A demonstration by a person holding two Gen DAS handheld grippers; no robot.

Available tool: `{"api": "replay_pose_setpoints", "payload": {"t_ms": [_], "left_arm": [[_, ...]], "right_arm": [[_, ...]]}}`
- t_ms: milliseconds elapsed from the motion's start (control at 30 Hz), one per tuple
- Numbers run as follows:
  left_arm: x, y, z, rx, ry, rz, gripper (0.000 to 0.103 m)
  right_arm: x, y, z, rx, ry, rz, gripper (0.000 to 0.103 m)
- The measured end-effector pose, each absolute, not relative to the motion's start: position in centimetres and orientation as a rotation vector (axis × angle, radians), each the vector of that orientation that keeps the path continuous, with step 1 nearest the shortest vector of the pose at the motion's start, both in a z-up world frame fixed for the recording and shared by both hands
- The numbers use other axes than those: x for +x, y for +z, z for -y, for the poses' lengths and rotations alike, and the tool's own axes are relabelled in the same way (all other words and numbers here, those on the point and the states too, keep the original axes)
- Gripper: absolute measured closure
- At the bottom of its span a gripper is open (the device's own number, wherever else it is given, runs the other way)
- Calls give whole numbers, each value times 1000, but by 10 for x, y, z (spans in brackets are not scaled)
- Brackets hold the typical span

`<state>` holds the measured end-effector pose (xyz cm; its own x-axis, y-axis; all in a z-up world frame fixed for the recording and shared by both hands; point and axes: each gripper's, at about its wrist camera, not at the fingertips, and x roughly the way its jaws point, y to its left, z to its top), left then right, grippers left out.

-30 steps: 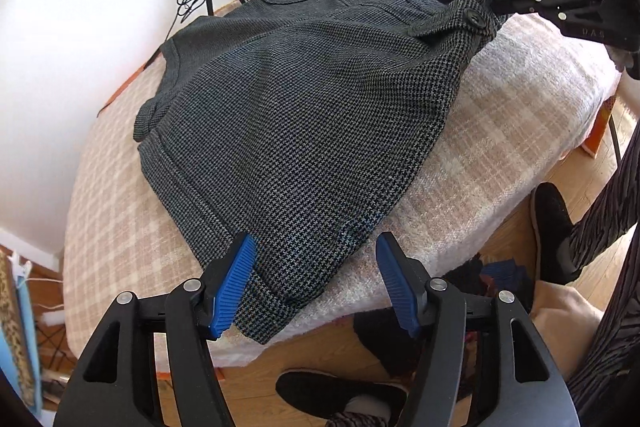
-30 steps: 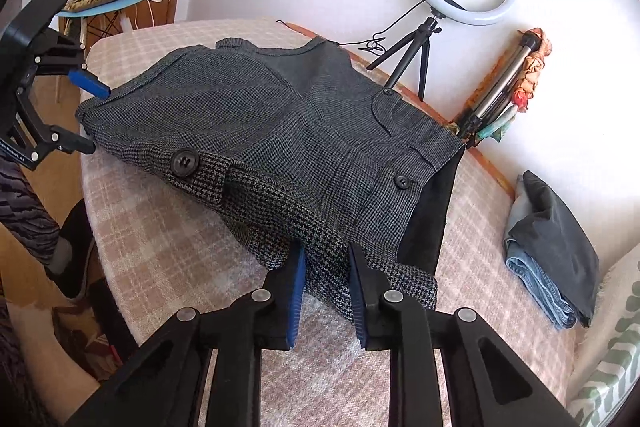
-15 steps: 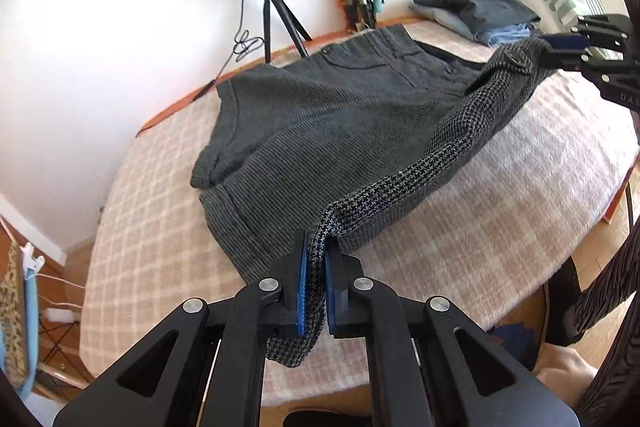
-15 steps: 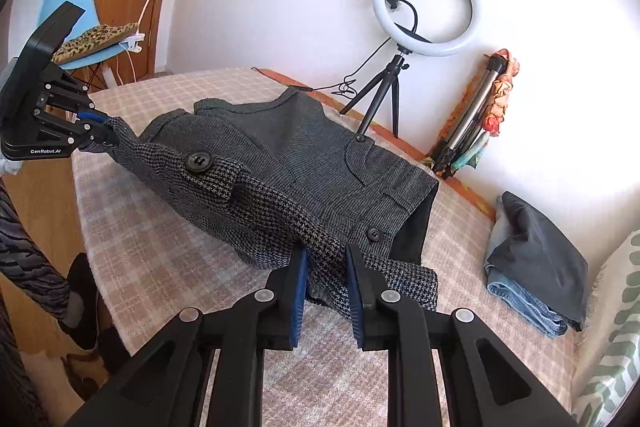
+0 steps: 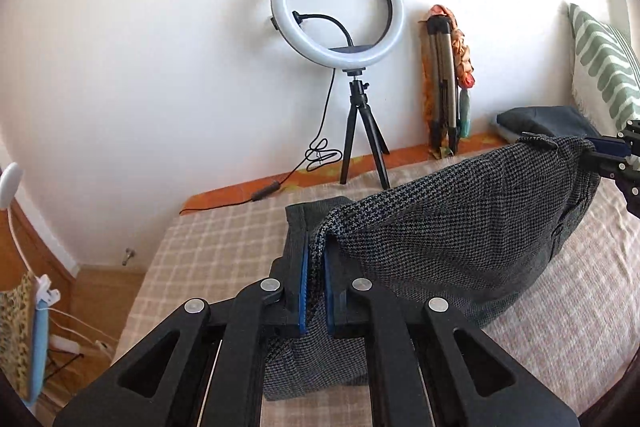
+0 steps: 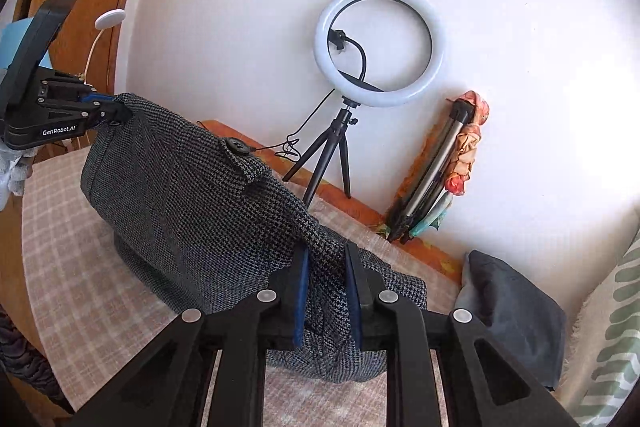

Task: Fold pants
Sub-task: 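Grasp the trouser hem with the left tool while the right tool holds the waistband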

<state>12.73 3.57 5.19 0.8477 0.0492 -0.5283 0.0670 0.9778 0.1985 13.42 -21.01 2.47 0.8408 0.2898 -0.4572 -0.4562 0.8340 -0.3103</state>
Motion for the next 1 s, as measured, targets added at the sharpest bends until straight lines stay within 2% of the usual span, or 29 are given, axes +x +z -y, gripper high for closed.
{"api": "replay_pose_setpoints", "payload": {"t_ms": [233,500,767,1000], "left_arm": [[203,37,-30,240,18,-599,98],[275,-10,-19,321,23,-716,98],[312,-56,-17,369,27,-807,98],[325,-75,-20,373,22,-848,97]], "right_arm": [[211,13,208,-403,391,-499,88],[294,-30,205,-413,389,-648,88],[349,-83,203,-410,406,-780,89],[365,-99,200,-411,409,-818,88]]}}
